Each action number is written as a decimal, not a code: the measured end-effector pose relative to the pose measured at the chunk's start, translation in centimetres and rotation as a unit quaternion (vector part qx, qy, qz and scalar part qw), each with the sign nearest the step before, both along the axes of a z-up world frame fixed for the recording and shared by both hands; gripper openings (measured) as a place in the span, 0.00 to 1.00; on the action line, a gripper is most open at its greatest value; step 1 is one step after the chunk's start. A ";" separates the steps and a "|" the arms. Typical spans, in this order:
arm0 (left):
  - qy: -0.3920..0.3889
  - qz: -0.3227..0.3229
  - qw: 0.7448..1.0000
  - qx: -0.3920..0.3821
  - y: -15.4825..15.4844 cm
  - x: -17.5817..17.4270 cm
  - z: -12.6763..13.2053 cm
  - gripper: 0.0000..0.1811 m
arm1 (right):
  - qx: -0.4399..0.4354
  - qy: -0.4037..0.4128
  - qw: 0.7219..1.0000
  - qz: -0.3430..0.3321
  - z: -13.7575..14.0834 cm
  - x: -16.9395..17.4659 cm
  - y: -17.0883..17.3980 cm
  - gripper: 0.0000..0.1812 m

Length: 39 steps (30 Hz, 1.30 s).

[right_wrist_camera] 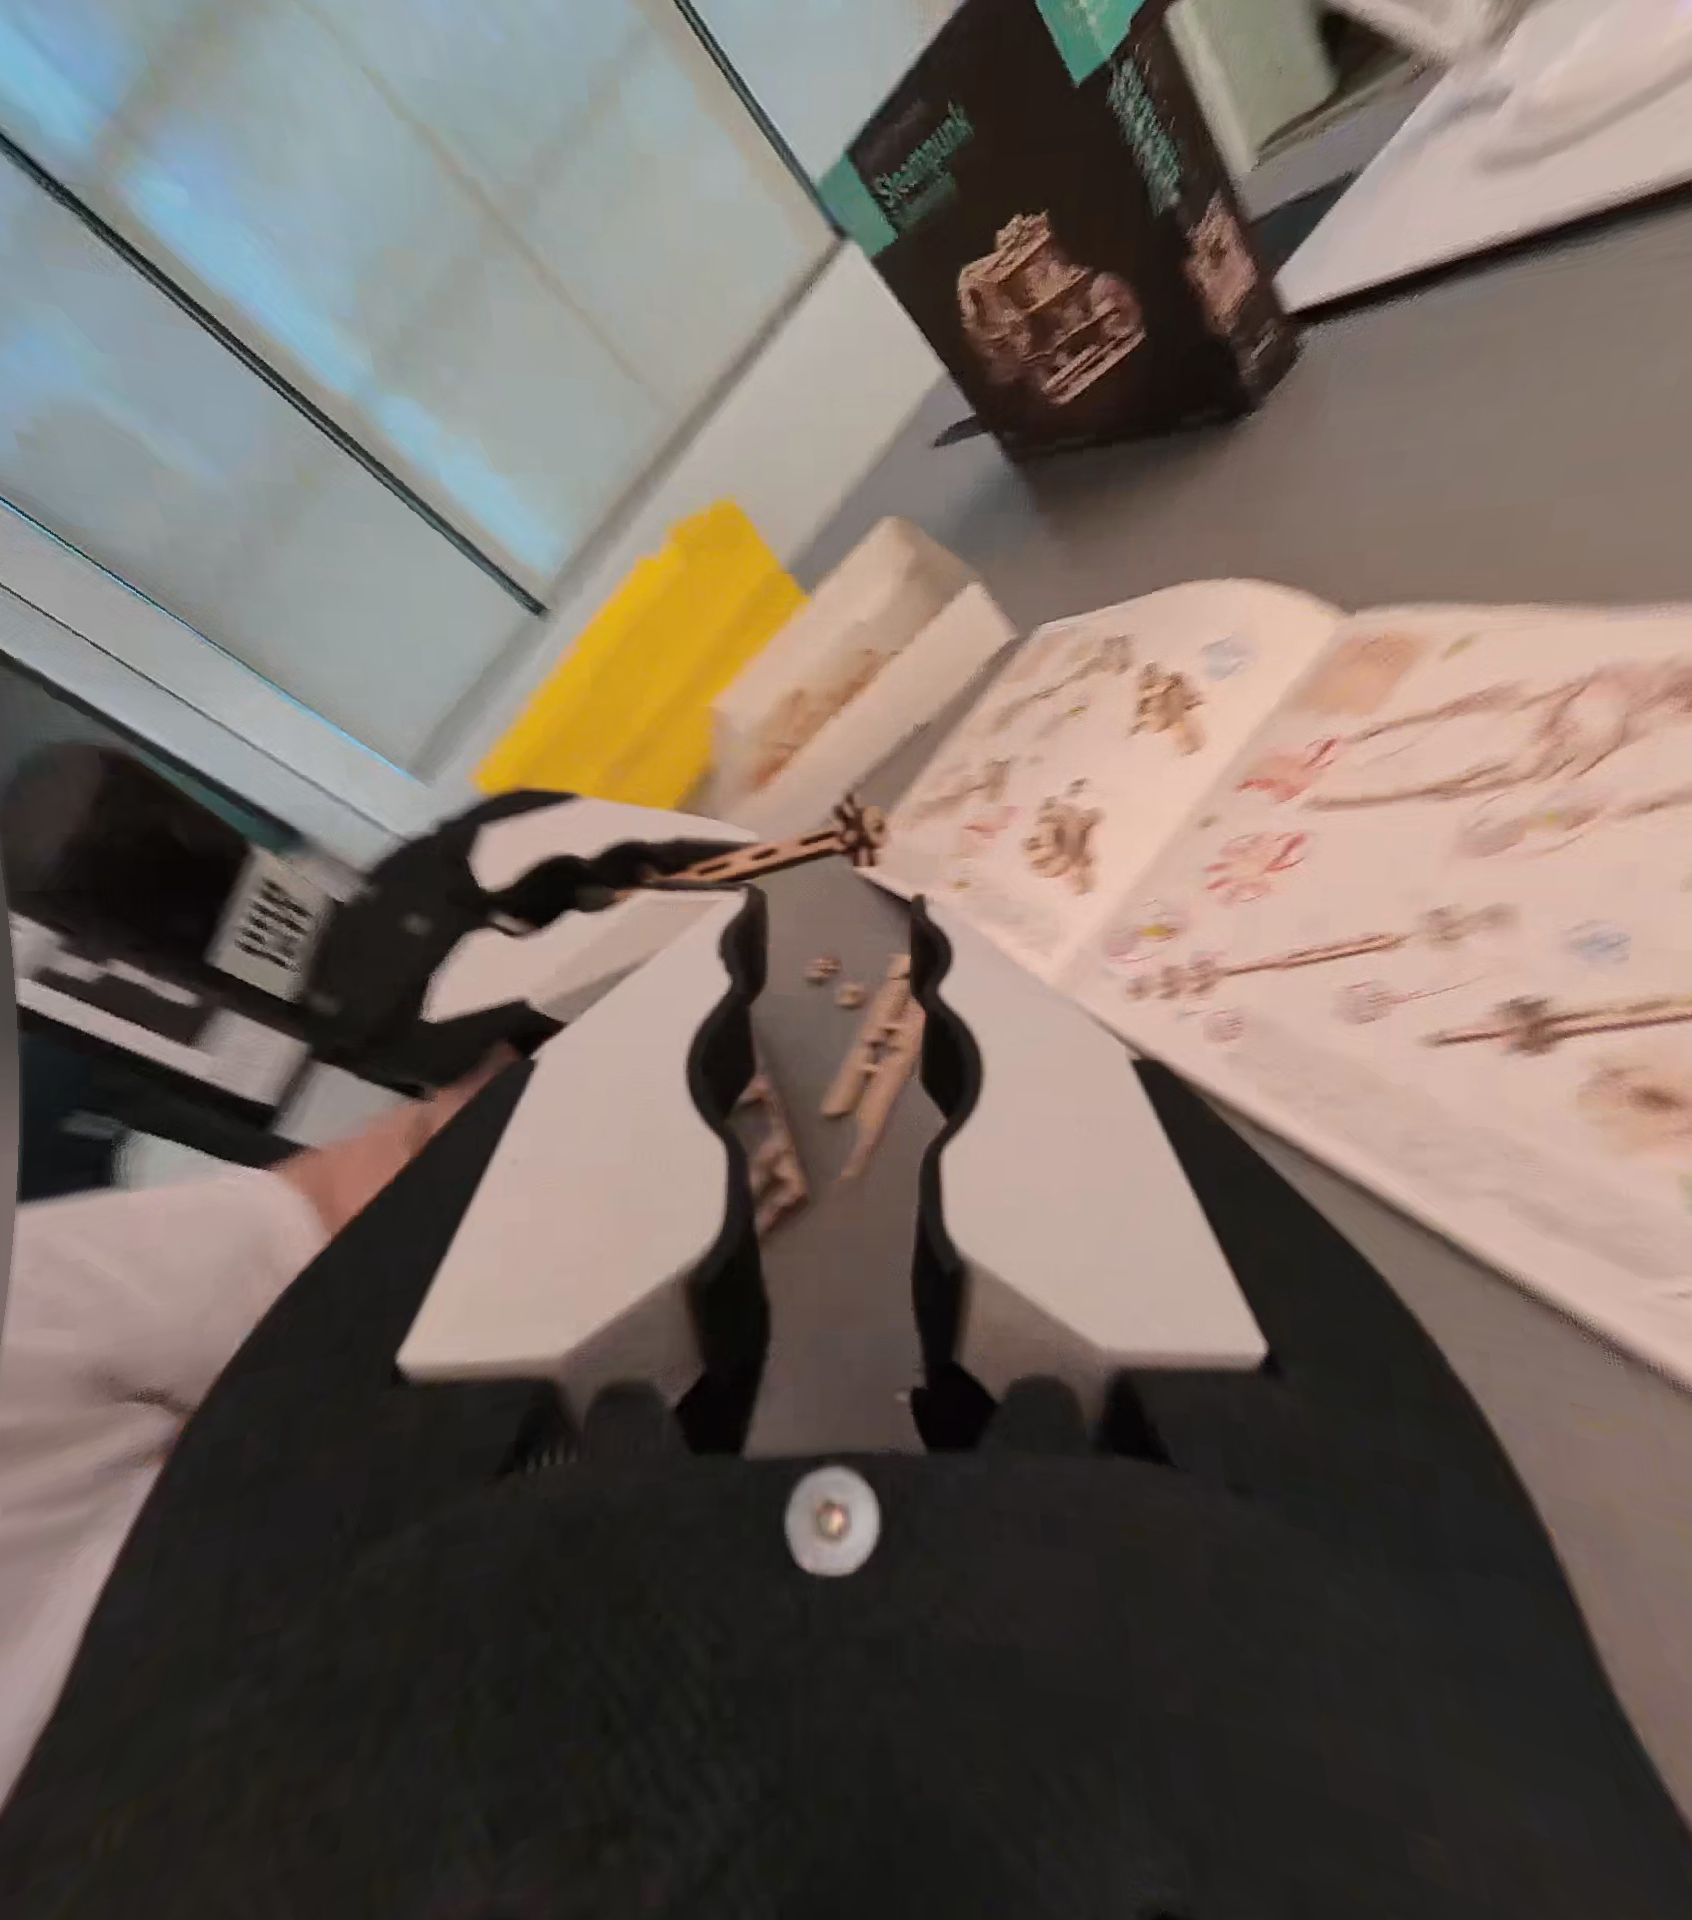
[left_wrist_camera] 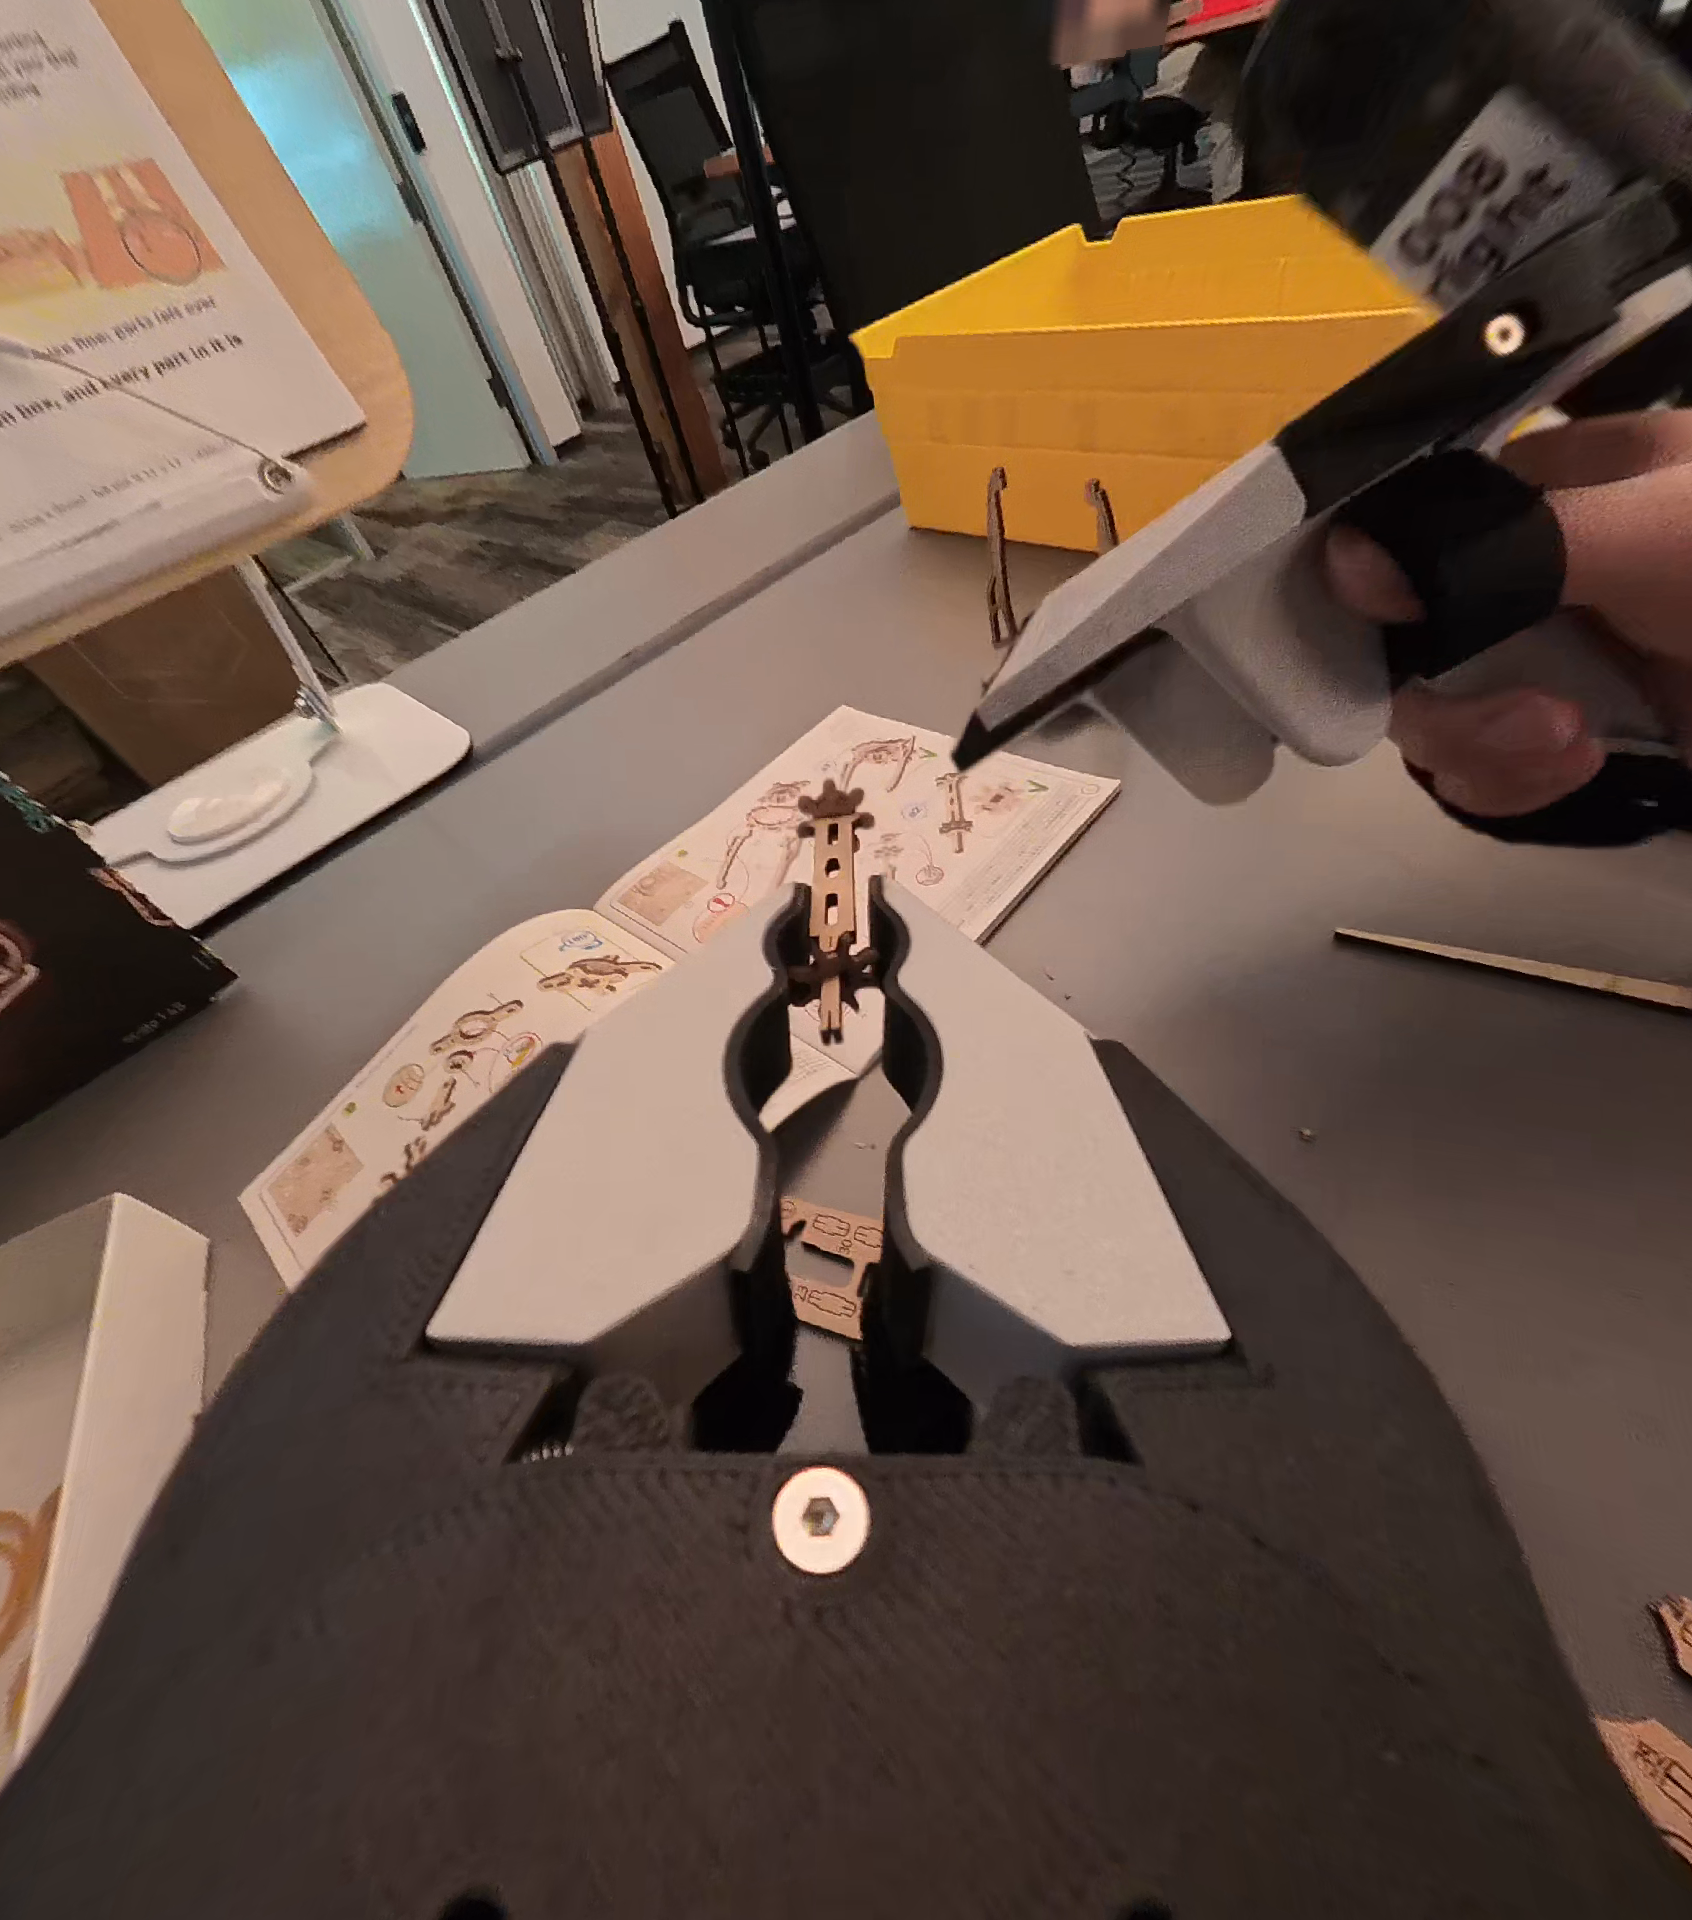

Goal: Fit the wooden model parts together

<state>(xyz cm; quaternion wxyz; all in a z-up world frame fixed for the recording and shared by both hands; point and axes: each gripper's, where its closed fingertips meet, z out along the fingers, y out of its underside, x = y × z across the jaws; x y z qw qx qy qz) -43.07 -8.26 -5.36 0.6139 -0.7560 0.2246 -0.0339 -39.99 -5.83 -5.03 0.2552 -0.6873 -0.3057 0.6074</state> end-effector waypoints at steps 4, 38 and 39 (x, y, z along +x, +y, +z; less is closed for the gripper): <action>0.013 -0.003 1.000 0.010 -0.1 0.6 0.1 0.04 | -0.155 0.054 0.986 0.037 -0.2 -0.8 -2.2 0.10; 0.004 -0.042 0.999 -0.004 -0.4 3.4 -1.3 0.05 | -0.369 0.170 0.914 0.017 -0.9 -0.7 -2.2 0.00; 0.001 -0.044 0.999 -0.004 -0.4 3.5 -1.2 0.08 | -0.371 0.173 0.912 0.019 -0.7 -0.7 -2.2 0.00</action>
